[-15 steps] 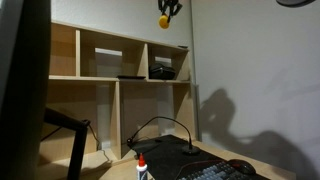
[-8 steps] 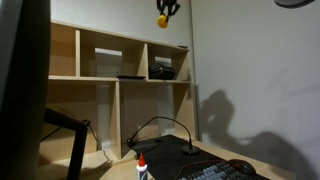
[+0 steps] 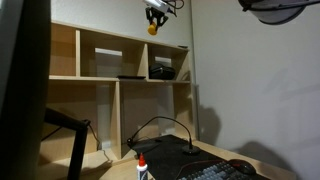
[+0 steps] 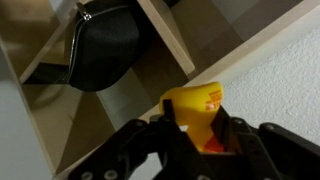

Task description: Move the rubber duck to the top of the shelf

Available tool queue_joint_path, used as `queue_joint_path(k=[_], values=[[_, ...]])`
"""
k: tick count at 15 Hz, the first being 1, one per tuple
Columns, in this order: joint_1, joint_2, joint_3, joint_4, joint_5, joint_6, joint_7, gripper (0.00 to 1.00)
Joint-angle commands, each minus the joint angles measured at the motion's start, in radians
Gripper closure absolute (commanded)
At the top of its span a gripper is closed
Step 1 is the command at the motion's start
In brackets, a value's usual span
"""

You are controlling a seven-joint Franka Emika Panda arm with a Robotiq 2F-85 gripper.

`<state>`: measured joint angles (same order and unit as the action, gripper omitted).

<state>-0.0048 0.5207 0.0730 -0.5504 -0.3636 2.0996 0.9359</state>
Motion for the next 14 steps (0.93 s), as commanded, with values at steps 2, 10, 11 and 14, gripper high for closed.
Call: queue_joint_path(k=[2, 10, 11, 14], values=[[0.0, 0.002, 0.0, 0.0, 0.0, 0.0, 0.0, 0.6], [0.035, 0.099, -0.015, 0.042, -0.074, 0.208, -0.049, 0.85], [0.039, 0.112, -0.019, 0.048, -0.085, 0.235, -0.043, 0.85], [0.035, 0.093, -0.007, 0.006, -0.078, 0.245, -0.029, 0.6]])
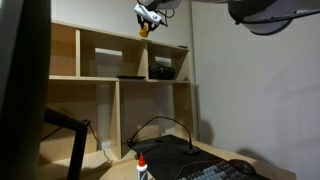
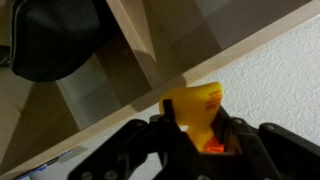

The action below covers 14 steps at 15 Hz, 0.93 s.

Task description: Move the rubber duck to the top of the shelf

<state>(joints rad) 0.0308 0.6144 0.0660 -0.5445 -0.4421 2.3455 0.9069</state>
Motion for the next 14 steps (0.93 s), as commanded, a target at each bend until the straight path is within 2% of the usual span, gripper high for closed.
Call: queue_joint_path(k=[1, 2, 14], values=[[0.002, 0.004, -0.002, 0.002, -0.002, 0.009, 0.002, 0.6], [0.001, 0.011, -0.012, 0.005, -0.017, 0.034, -0.008, 0.85], [-0.055, 0.112, 0.007, 0.033, 0.008, 0.267, -0.081, 0.85]])
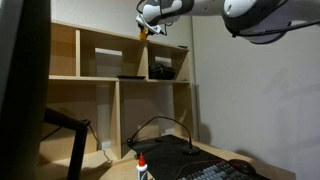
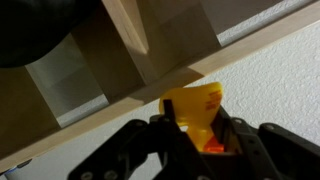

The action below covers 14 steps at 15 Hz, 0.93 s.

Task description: Move the rubber duck to the top of the shelf

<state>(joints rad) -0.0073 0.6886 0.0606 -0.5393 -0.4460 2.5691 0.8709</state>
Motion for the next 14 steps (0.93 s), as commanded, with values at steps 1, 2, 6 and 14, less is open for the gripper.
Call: queue_joint_path(k=[1, 2, 6, 14], values=[[-0.019, 0.043, 0.011, 0.025, 0.009, 0.058, -0.056, 0.85], [-0.022, 0.047, 0.011, 0.024, 0.008, 0.066, -0.066, 0.85], [-0.028, 0.066, 0.002, 0.026, -0.001, 0.115, -0.103, 0.85], [-0.03, 0.088, -0.027, 0.044, -0.011, 0.171, -0.128, 0.85]])
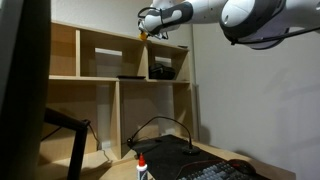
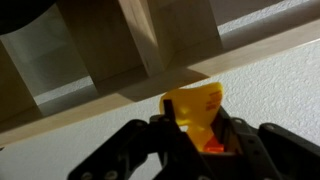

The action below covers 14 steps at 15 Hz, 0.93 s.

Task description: Move the rubber duck to the top of the shelf

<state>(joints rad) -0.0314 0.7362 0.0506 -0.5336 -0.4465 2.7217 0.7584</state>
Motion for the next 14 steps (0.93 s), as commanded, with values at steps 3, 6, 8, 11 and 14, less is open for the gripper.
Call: queue_joint_path(k=[3, 6, 8, 11, 14], values=[[-0.002, 0.04, -0.035, 0.044, -0.009, 0.013, 0.01, 0.35], [-0.003, 0.033, -0.037, 0.045, 0.0, 0.013, 0.019, 0.23], [-0.005, 0.027, -0.035, 0.047, 0.009, 0.006, 0.04, 0.08], [-0.008, 0.002, -0.011, 0.042, 0.046, -0.028, 0.084, 0.0], [-0.013, -0.029, 0.015, 0.045, 0.111, -0.063, 0.137, 0.0]])
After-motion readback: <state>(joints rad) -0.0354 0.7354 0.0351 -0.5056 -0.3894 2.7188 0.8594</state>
